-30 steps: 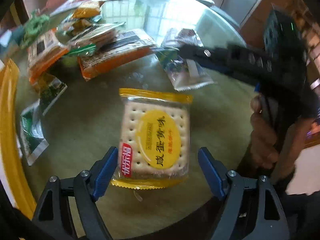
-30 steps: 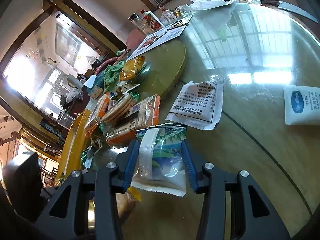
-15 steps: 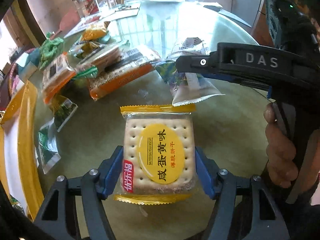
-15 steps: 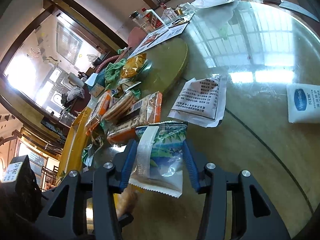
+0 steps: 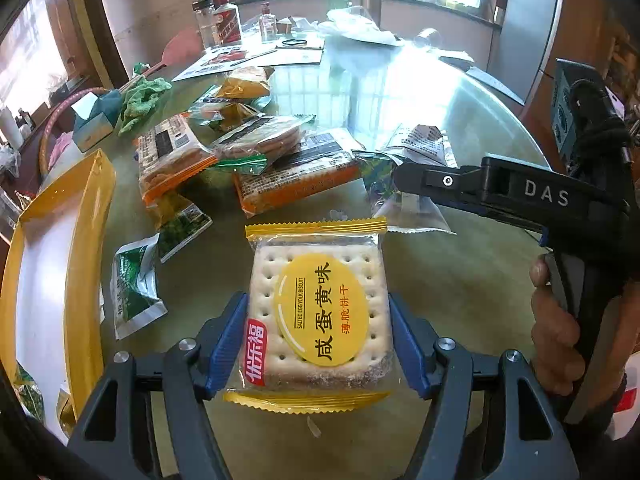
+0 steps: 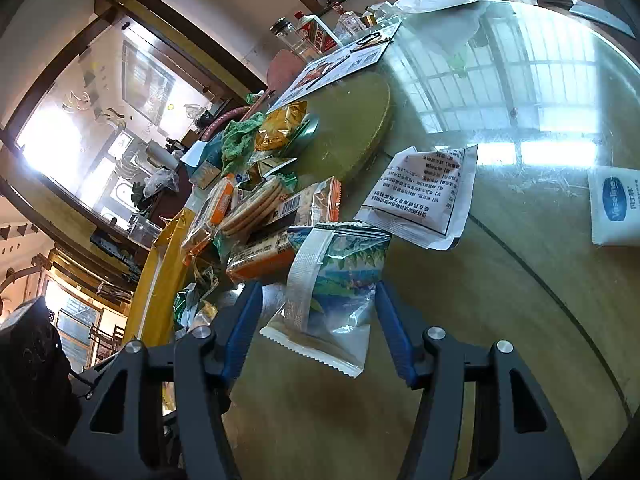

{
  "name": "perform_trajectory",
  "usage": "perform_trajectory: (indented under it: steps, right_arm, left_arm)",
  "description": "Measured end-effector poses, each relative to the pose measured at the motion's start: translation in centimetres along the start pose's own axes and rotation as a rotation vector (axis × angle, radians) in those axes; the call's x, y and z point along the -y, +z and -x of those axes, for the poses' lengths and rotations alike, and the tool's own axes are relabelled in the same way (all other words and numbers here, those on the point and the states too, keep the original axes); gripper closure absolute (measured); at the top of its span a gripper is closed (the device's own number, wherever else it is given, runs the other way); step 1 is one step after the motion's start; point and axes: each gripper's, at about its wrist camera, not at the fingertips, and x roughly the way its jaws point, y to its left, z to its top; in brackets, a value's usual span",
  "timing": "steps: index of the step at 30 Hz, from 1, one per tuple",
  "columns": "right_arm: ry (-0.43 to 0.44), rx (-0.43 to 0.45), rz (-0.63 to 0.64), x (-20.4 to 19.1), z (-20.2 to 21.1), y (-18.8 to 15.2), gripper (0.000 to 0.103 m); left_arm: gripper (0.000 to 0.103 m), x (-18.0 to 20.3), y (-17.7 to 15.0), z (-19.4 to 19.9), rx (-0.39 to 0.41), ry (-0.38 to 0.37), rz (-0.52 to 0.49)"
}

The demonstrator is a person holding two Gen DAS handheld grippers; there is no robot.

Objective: Organize snacks
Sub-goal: 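Carry the cracker packet over the tray with the left tool while the right tool holds the bag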

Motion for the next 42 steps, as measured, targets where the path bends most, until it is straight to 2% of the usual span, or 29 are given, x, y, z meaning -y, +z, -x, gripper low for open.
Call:
perform_trajectory:
  steps: [4,10,13,15,19,22,25,28,32,34,36,38,39,42]
  right_arm:
    - [-0.025,-0.005,0.012,-0.6,-0.3,0.1,0.043]
    - [-0.147,-0.029,0.02,-2.5,-1.4,0.5,0.044]
    - [-0.252,-0.01,0.063,-3.4,-1.8,0.2,0.056]
    - [-0.287,-0.01,0.093,-4.0,-2.0,-0.1,0.059]
    - [-0.301,-0.003,0.093,-4.0,-1.9,-0.3,0.066]
    - [-0.265,0.013,0.056,-3.8,-1.0,-0.5,0.073]
    - [-0.235,0.035,0.047,-4.5,0.4,-1.1,0.075]
    - [-0.193,0.076,0.092,-6.8,2.3,-1.7,0.076]
    - [-0.015,0.085,0.196,-12.1,3.4,-2.9,0.079]
    - [0.075,0.044,0.271,-15.6,2.4,-3.7,0.081]
    - [0.165,-0.004,0.324,-18.5,0.8,-4.5,0.096]
    - [0.254,-0.073,0.37,-21.6,-1.8,-5.4,0.1]
    - [0.282,-0.113,0.388,-22.9,-3.4,-5.9,0.1]
    - [0.268,-0.178,0.422,-25.7,-7.5,-7.1,0.102]
  left_arm:
    - [0.035,-0.9,-0.4,0.9,0.01,0.007,0.032]
    - [0.035,-4.0,-0.6,2.8,0.06,0.018,0.131]
    - [0.035,-5.9,-0.9,4.3,0.101,0.029,0.185]
    - [0.035,-7.7,-1.0,5.8,0.14,0.047,0.234]
    - [0.035,-11.3,-1.1,8.6,0.21,0.124,0.307]
    - [0.035,-14.1,-1.6,10.2,0.25,0.206,0.362]
    - [0.035,-16.3,-2.3,10.8,0.257,0.233,0.418]
    - [0.035,-18.0,-2.8,10.9,0.26,0.237,0.461]
    - [0.035,-19.6,-3.6,10.3,0.246,0.221,0.503]
    - [0.035,-20.3,-4.1,9.7,0.245,0.216,0.517]
    - [0.035,-21.3,-4.6,8.8,0.23,0.203,0.545]
    - [0.035,-22.6,-5.3,8.0,0.211,0.18,0.597]
    - [0.035,-23.1,-5.7,7.8,0.209,0.18,0.611]
    - [0.035,-24.7,-6.8,7.2,0.184,0.192,0.658]
